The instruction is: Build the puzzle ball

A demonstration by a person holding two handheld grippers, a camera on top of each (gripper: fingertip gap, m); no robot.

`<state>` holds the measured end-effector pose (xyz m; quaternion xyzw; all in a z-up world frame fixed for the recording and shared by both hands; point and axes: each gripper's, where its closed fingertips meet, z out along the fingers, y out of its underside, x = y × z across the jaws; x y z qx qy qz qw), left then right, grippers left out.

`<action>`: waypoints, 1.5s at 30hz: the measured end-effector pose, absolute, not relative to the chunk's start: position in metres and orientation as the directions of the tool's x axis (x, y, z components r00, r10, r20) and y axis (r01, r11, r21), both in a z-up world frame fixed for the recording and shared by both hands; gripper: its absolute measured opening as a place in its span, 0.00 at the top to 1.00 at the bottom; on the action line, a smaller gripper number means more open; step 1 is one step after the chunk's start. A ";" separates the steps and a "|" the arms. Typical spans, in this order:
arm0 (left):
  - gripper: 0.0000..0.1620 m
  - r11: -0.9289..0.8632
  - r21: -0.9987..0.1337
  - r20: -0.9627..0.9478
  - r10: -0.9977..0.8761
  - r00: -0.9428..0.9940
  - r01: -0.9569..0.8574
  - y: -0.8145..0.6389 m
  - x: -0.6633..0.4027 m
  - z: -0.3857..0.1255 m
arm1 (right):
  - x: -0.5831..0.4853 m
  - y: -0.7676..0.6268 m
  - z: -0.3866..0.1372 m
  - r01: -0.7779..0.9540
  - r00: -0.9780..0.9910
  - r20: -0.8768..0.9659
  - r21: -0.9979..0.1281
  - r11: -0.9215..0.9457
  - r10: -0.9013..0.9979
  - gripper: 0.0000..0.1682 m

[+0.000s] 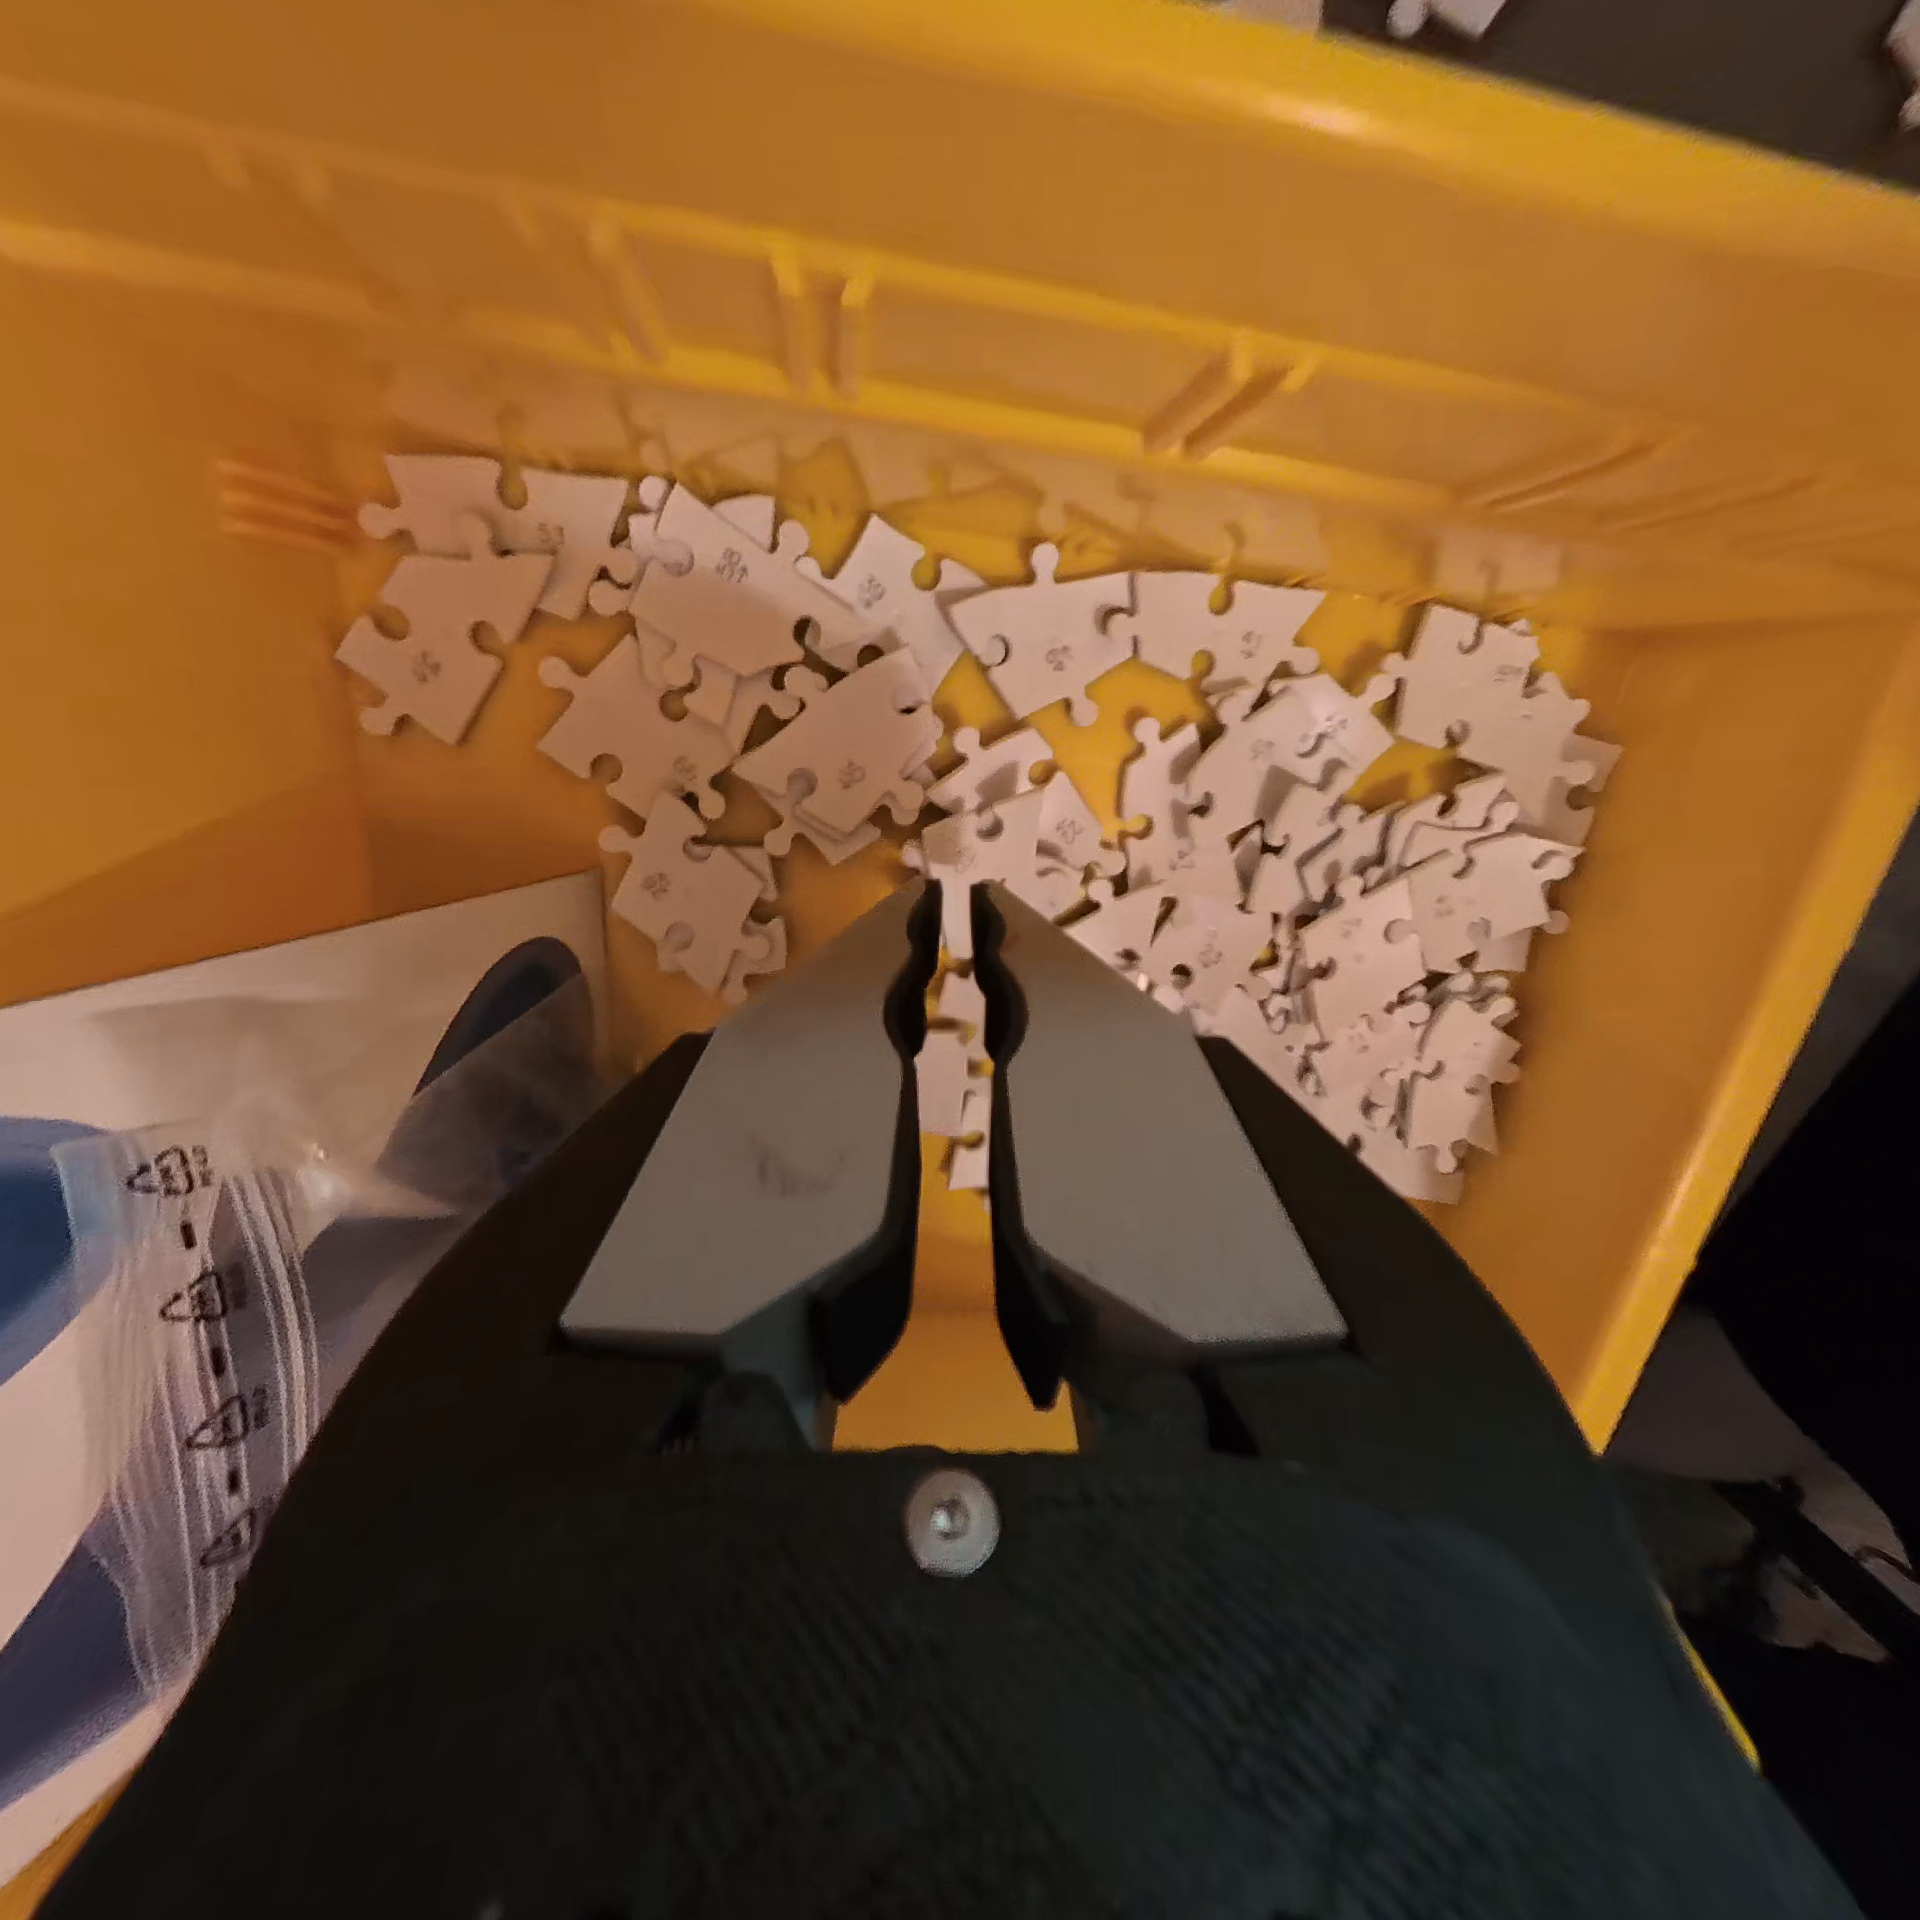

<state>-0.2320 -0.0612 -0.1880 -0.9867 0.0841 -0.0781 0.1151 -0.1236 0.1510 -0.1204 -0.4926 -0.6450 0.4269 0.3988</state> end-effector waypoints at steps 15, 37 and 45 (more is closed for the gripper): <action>1.00 -0.983 -0.120 0.052 -0.144 0.988 -0.137 -0.075 -0.250 -0.204 | -0.123 0.154 -0.119 0.293 -0.189 0.089 -0.946 0.142 0.978 0.93; 1.00 -0.976 -0.128 0.033 -0.181 0.983 -0.175 -0.073 -0.247 -0.205 | -0.123 0.150 -0.119 0.292 -0.196 0.103 -0.943 0.158 0.975 0.93; 0.97 -0.938 -0.332 0.028 -0.118 0.993 -0.103 -0.031 -0.248 -0.191 | -0.124 0.149 -0.122 0.300 -0.200 0.104 -0.940 0.162 0.974 0.93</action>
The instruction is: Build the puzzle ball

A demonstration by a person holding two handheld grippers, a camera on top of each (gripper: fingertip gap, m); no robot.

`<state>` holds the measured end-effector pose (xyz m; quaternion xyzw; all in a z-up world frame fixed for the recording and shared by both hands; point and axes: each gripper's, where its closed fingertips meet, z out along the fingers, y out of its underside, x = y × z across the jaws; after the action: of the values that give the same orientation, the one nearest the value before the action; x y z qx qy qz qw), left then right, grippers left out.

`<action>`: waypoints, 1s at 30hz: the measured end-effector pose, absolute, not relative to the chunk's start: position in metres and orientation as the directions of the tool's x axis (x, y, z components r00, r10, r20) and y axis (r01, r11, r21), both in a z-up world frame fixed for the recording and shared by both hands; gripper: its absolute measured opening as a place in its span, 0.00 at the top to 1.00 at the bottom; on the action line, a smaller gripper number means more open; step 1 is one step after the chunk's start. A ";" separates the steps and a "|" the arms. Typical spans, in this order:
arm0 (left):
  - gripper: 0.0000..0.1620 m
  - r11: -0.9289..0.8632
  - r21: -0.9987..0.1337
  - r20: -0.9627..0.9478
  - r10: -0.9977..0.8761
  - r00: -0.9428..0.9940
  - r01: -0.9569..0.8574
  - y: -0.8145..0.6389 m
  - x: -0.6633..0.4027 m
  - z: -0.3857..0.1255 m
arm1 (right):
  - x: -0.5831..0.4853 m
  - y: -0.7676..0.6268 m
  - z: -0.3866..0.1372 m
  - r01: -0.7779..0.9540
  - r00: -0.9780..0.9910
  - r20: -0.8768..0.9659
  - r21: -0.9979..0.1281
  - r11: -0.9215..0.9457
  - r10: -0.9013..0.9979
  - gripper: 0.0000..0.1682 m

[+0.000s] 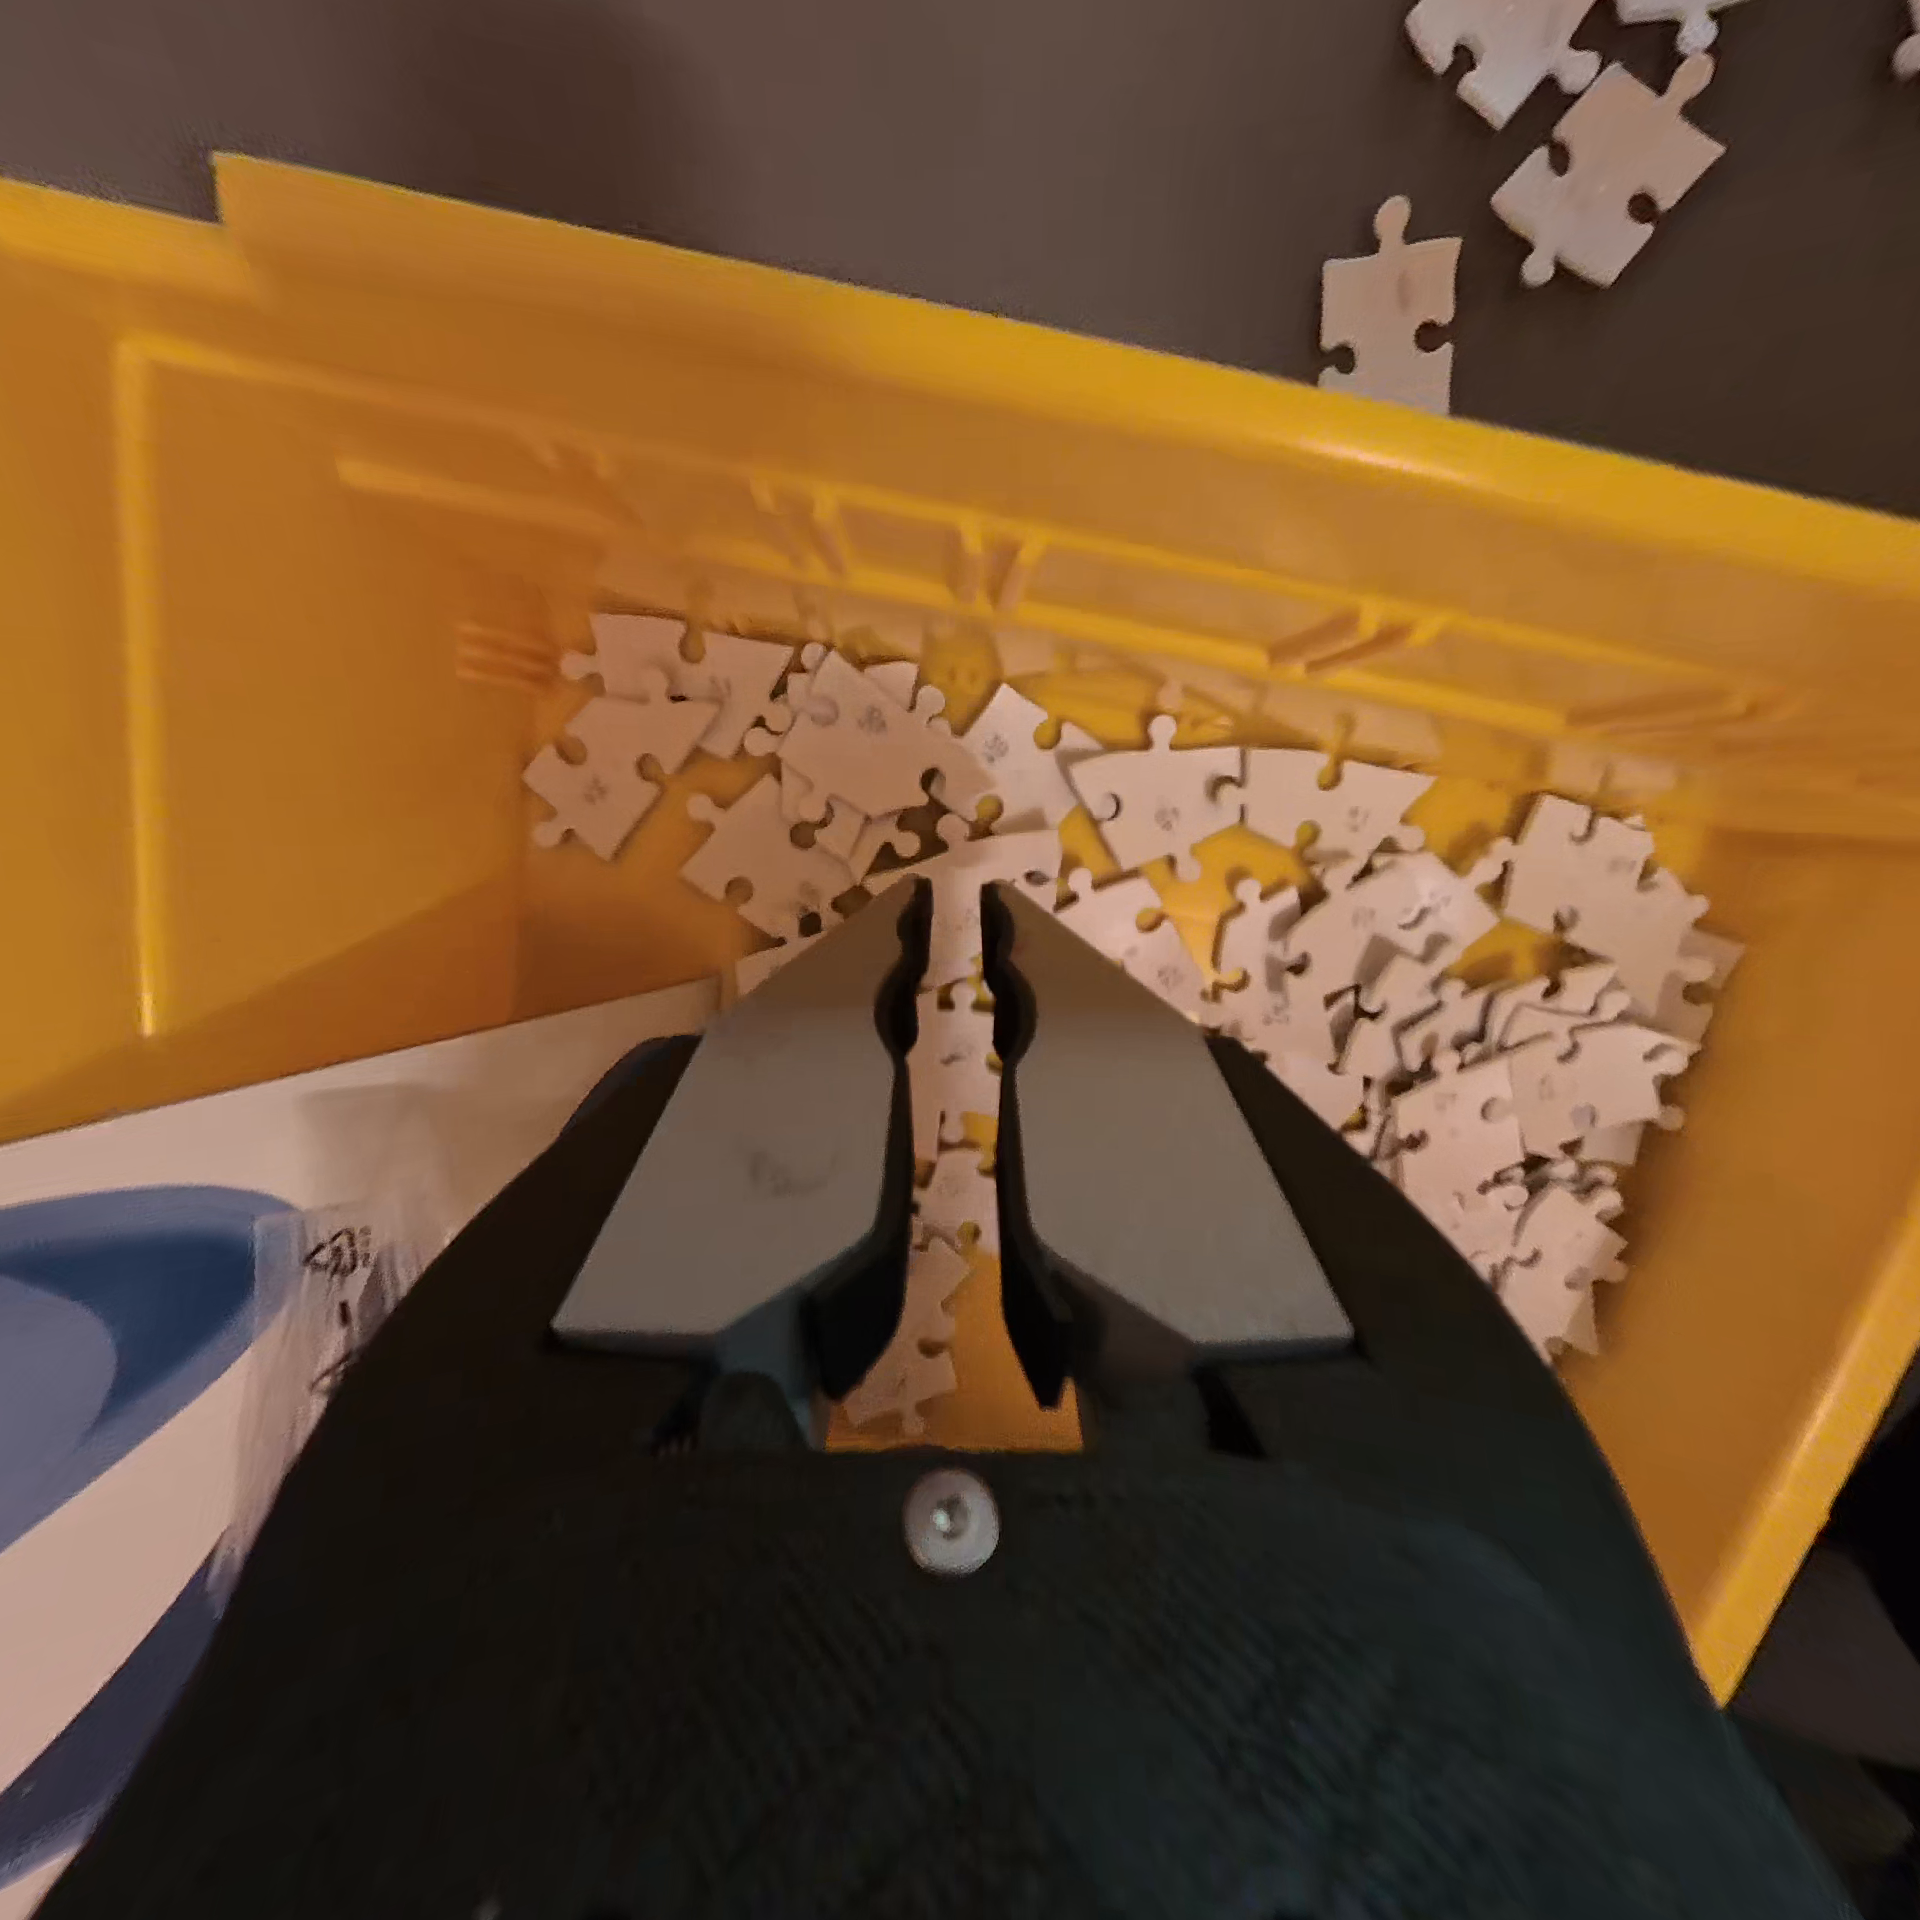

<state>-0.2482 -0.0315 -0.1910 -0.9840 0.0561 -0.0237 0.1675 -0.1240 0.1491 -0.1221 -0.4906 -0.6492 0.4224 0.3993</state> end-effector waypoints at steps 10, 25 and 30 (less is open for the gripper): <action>1.00 -0.977 -0.153 0.005 -0.151 0.988 -0.149 -0.068 -0.252 -0.206 | -0.124 0.149 -0.121 0.297 -0.200 0.107 -0.941 0.164 0.974 0.93; 1.00 -0.944 -0.285 -0.046 -0.157 0.986 -0.164 -0.037 -0.253 -0.196 | -0.124 0.149 -0.121 0.298 -0.199 0.112 -0.940 0.169 0.974 0.93; 1.00 -0.955 -0.213 -0.073 -0.195 0.978 -0.206 -0.047 -0.251 -0.205 | -0.123 0.150 -0.120 0.293 -0.197 0.112 -0.941 0.168 0.974 0.93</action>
<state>-0.2512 -0.0471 -0.2053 -0.9883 0.1015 0.0258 0.1107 -0.1234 0.1495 -0.1199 -0.4883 -0.6488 0.4215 0.4036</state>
